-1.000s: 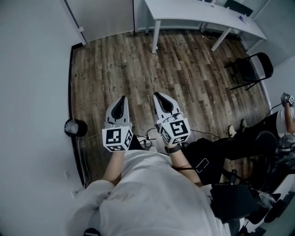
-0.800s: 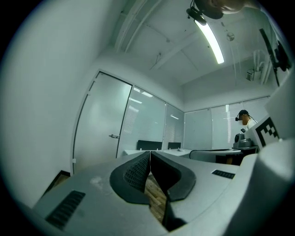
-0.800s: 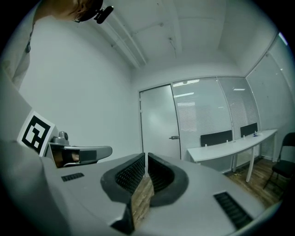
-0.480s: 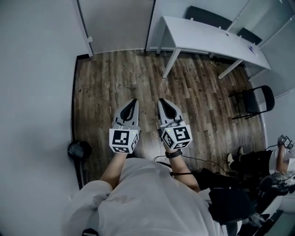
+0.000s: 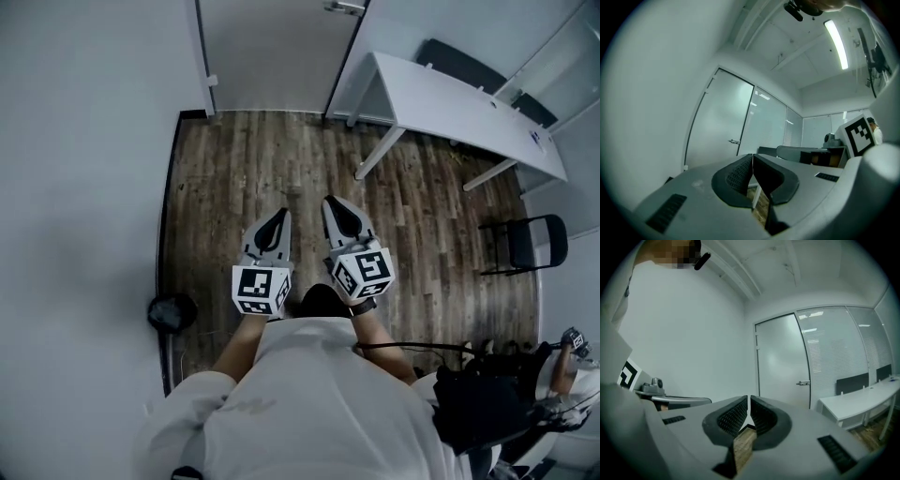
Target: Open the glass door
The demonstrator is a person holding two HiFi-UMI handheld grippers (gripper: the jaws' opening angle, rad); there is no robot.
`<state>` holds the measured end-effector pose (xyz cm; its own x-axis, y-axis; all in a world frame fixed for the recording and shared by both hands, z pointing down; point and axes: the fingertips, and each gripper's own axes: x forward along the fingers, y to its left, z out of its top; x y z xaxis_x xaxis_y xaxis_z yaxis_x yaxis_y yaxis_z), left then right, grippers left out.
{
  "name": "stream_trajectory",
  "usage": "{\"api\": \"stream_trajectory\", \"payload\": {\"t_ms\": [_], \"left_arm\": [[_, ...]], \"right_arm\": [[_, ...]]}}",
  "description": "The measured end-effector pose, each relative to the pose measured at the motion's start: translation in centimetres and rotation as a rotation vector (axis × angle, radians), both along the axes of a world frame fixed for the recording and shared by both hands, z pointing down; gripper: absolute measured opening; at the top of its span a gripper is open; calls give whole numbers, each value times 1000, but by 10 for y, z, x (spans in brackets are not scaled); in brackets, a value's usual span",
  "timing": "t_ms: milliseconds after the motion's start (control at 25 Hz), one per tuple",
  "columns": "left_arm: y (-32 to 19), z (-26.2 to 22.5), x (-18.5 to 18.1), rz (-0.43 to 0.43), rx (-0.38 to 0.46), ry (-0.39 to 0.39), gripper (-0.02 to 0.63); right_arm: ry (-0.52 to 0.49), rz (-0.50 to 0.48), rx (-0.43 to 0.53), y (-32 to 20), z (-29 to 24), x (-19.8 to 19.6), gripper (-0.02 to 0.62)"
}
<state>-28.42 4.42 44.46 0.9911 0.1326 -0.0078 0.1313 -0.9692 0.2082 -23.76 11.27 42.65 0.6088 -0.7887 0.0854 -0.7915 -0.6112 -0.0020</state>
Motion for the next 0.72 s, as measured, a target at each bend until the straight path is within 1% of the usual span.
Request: {"api": "stream_trajectory", "payload": {"t_ms": [160,240,320,360,400,520,640,720], "left_arm": [[-14,11,33,-33,11,1,5],[-27,20,62,-46,-14,-13,5],[-37,24,100,-47,-51,-19,5],[-37,25,123,-44,-52,-12,5],[-33,26,147,-38,-35,-4,5],[-6,24,228,-14,50,11,5],[10,-7,314,2,89,34,5],[14,-28,362,2,118,56,5]], "right_arm": [[8,-42,3,-20,13,34,21],[-9,-54,10,-32,23,59,21],[-37,-68,25,-40,30,92,21],[-40,-74,35,-42,33,112,21],[-37,-75,45,-40,36,136,21],[-32,-48,92,-19,30,223,21],[3,-23,141,3,-7,309,21],[36,5,158,15,-26,360,20]]}}
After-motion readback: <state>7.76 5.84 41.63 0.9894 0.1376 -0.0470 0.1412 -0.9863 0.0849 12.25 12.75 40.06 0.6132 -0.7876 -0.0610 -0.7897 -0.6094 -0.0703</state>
